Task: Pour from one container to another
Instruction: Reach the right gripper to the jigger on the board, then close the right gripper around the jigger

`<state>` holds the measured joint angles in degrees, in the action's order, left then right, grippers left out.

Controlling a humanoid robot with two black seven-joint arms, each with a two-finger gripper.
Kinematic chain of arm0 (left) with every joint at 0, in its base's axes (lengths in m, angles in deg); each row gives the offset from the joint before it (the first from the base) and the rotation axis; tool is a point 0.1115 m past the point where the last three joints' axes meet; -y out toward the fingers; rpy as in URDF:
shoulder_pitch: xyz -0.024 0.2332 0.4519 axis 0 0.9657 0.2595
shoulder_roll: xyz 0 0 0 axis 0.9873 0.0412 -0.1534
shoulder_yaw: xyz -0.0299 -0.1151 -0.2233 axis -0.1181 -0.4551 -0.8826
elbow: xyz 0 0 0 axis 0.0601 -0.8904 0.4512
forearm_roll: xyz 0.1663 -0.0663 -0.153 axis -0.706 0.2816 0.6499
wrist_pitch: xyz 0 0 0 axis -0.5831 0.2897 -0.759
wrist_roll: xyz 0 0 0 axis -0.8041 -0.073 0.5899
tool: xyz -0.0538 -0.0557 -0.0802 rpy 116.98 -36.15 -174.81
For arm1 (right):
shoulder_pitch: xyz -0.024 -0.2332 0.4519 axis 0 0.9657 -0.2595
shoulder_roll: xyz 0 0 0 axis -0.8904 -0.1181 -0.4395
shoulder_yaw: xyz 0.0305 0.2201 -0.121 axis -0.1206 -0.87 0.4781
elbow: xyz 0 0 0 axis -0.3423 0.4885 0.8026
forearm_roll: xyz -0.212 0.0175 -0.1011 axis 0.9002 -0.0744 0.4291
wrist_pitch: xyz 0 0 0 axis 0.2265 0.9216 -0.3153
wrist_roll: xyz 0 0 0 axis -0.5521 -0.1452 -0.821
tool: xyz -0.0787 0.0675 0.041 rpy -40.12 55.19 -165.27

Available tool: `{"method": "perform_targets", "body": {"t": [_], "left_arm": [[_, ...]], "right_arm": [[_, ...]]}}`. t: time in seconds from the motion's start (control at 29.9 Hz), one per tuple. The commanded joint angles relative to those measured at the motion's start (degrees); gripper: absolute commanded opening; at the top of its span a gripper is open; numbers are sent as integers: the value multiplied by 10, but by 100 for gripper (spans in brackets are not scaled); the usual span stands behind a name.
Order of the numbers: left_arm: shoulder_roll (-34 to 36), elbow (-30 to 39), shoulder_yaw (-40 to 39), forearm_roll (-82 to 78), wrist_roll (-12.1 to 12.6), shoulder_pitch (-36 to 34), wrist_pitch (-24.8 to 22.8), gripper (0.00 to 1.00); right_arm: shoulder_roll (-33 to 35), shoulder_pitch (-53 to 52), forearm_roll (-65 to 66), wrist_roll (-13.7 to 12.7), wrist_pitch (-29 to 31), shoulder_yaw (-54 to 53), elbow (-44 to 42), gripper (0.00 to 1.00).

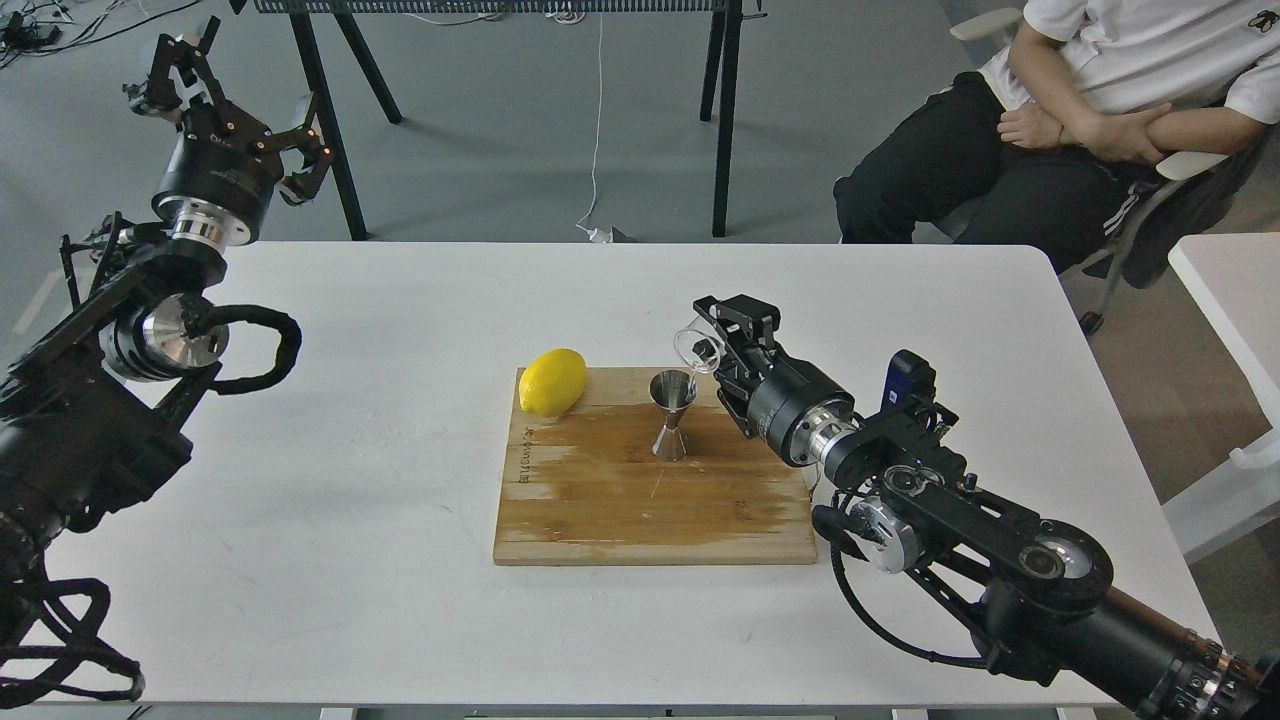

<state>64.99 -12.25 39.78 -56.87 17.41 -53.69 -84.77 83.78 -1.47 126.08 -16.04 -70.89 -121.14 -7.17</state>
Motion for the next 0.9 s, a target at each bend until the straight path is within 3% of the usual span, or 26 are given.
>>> {"method": "perform_targets", "body": {"t": [0.0,0.87], "left_arm": [[0,0,0,0,1,0,0,100],[-1,0,1,0,0,0,-1,100]], "right_arm": [[-8,-4,1,0,0,0,-9,32],[-18,-8,49,29,-3,33,-27,32]]}}
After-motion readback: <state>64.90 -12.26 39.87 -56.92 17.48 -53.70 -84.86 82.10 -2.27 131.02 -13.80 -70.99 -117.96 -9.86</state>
